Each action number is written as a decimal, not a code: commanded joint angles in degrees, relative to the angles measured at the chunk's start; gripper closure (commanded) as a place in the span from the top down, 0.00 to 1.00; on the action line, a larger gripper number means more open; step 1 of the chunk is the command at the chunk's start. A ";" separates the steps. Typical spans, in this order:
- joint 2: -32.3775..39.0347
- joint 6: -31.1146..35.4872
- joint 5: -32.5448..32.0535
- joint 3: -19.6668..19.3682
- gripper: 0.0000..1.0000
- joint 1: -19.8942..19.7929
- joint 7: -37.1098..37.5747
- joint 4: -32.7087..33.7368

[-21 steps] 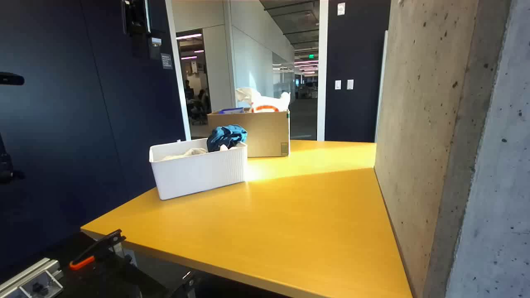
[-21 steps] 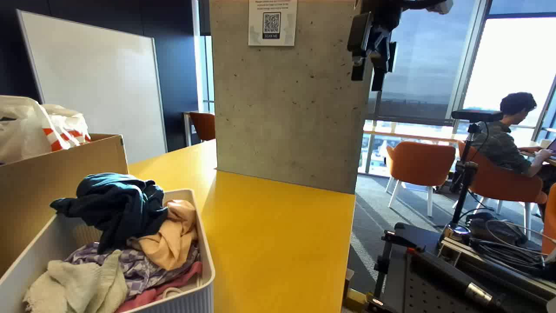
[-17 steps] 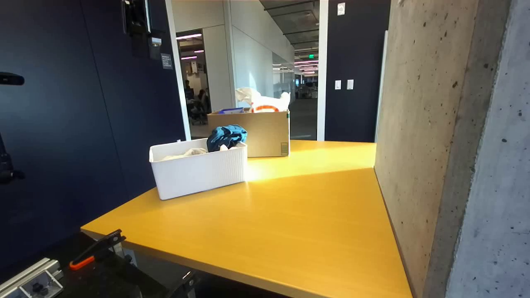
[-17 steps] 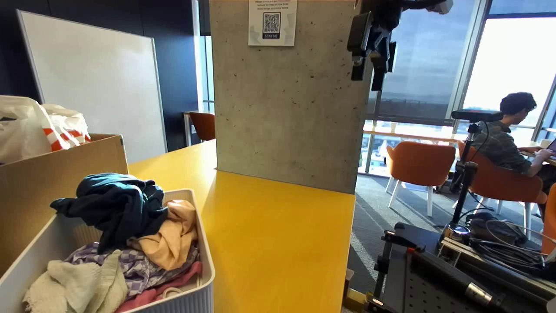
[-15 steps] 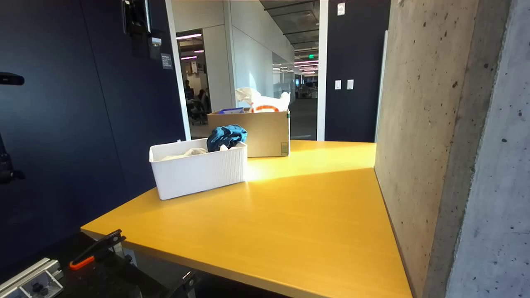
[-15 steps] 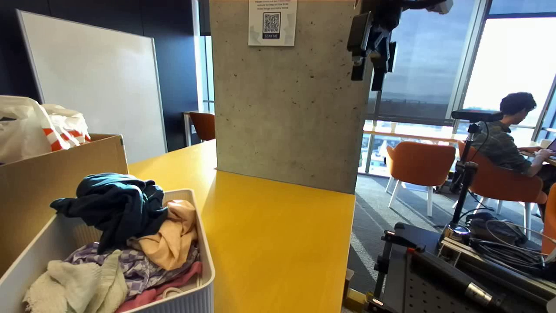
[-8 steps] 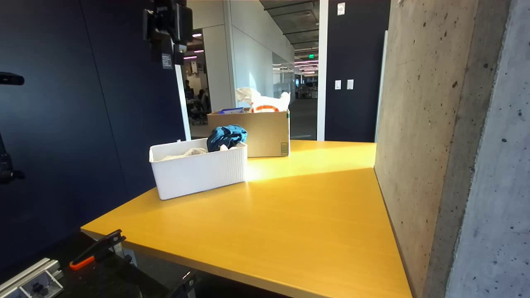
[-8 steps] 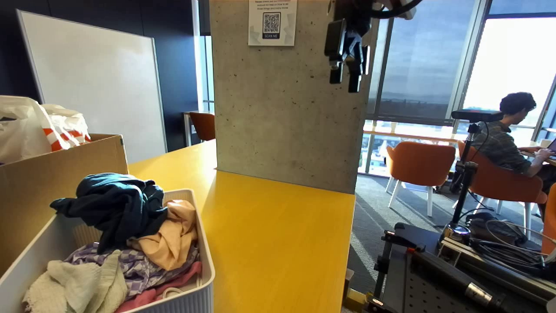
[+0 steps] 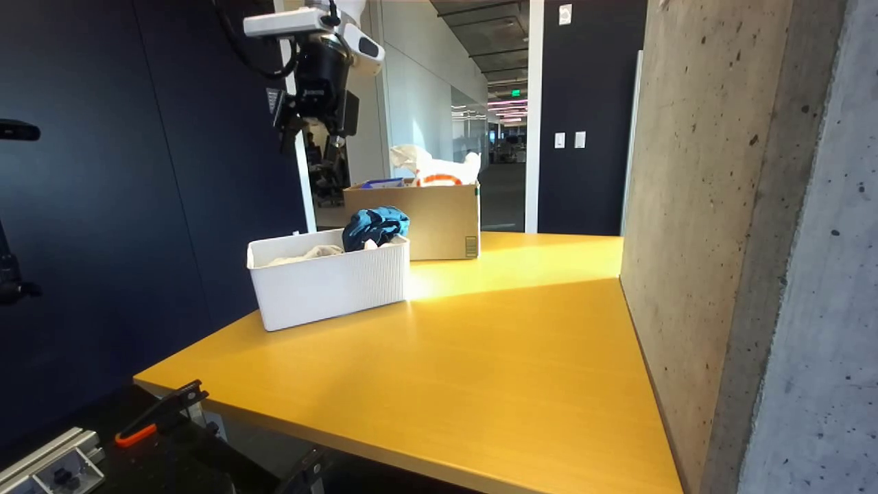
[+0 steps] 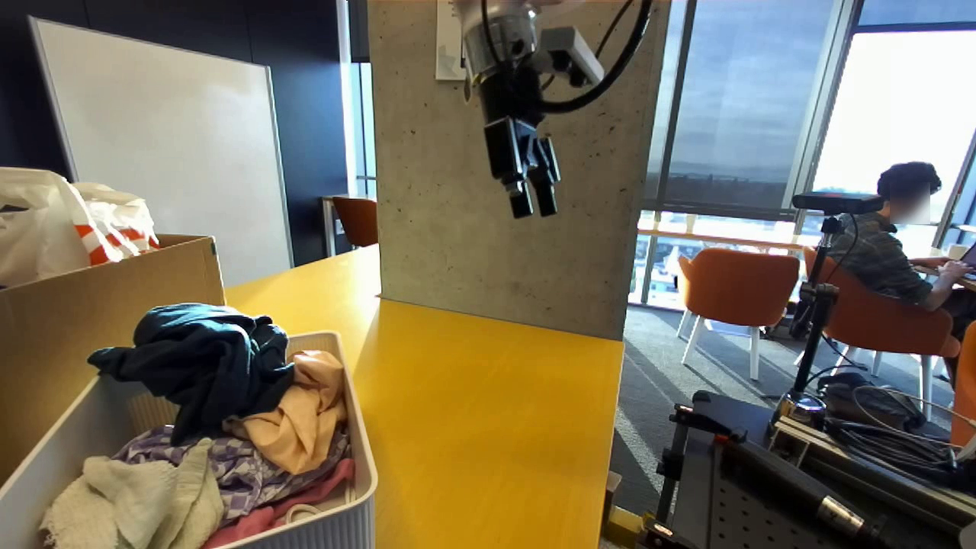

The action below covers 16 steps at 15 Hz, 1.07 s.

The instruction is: Take the string out of the basket

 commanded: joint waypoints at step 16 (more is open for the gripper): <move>49.10 14.24 -13.59 1.82 1.00 15.35 -6.51 55.83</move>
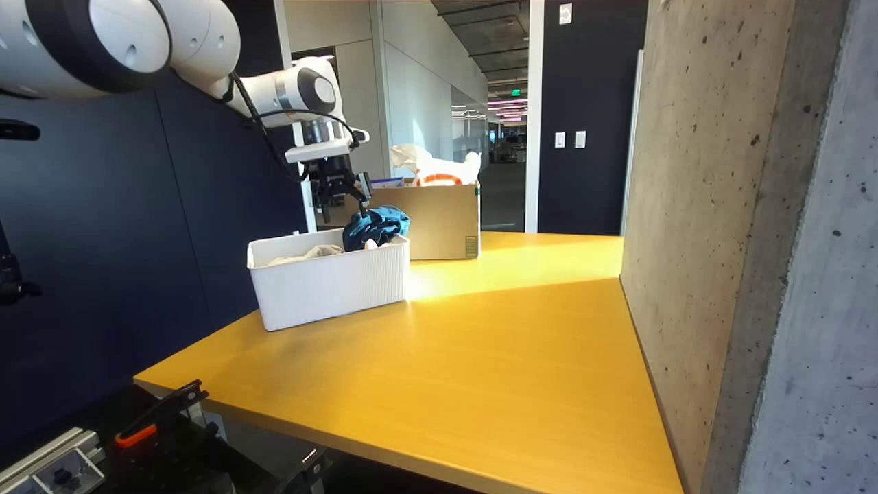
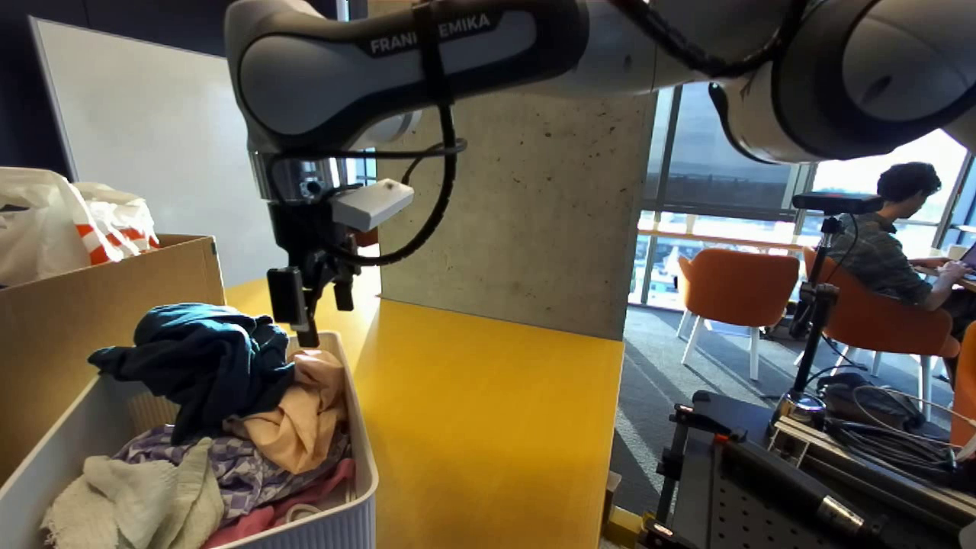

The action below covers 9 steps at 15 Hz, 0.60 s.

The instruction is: Take the string out of the basket

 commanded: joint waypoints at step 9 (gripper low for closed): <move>17.33 -1.97 0.59 1.45 1.00 5.56 -14.71 19.33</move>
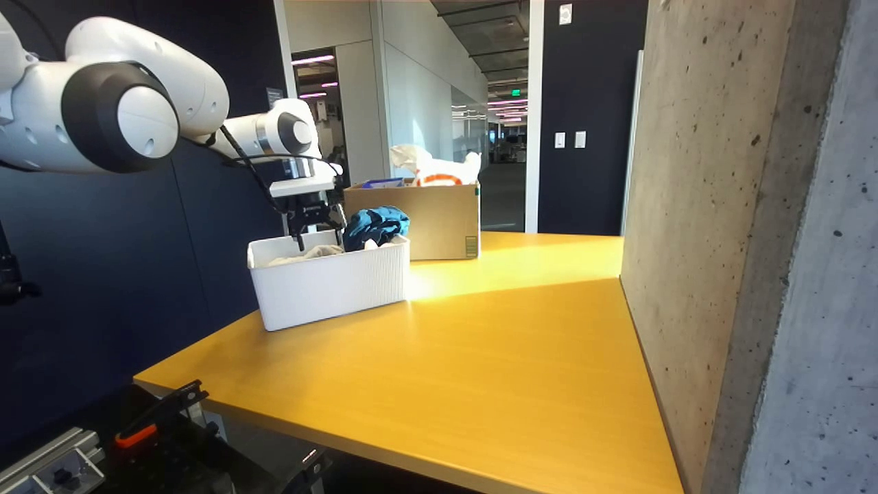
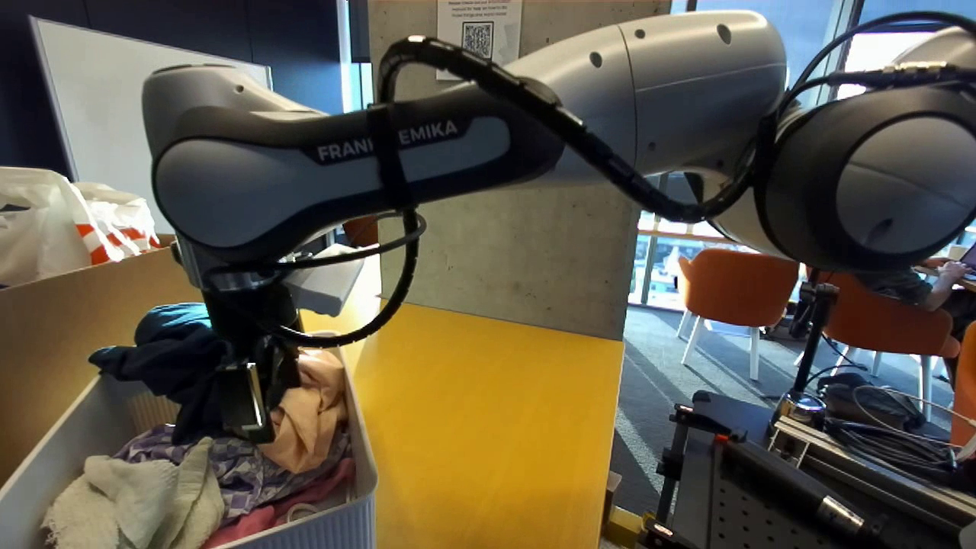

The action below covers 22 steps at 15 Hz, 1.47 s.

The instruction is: Take the string out of the basket

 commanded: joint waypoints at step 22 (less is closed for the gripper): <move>10.15 -9.74 0.70 -0.25 1.00 -3.27 -16.48 7.64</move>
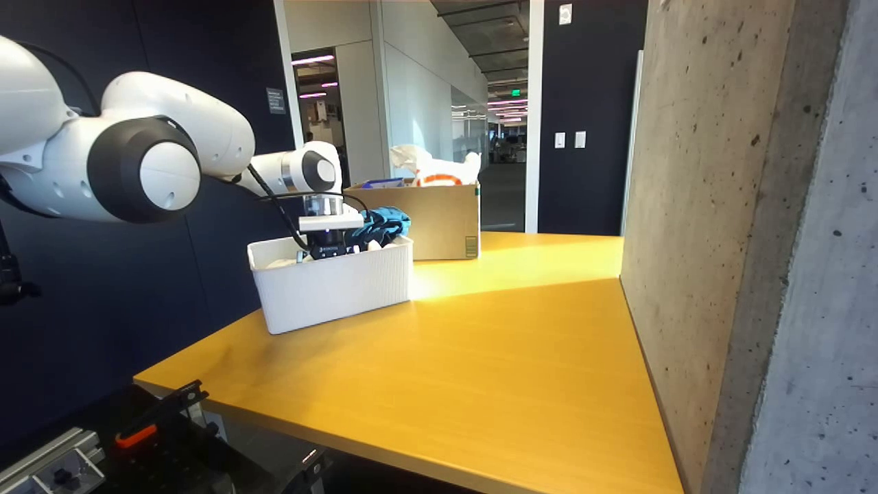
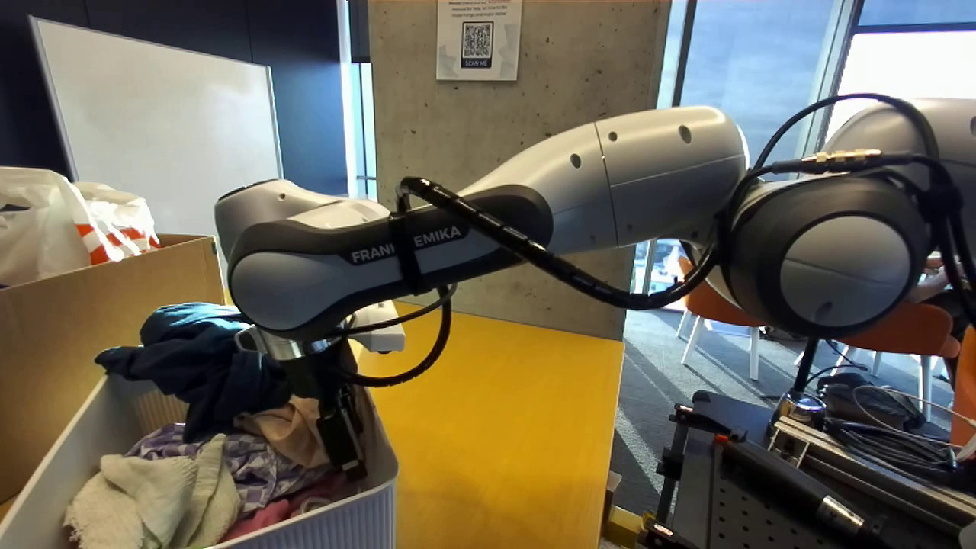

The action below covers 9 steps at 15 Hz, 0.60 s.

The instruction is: Take the string out of the basket

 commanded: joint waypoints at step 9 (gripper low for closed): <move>5.25 7.50 -0.41 -0.23 0.75 2.36 -1.79 2.60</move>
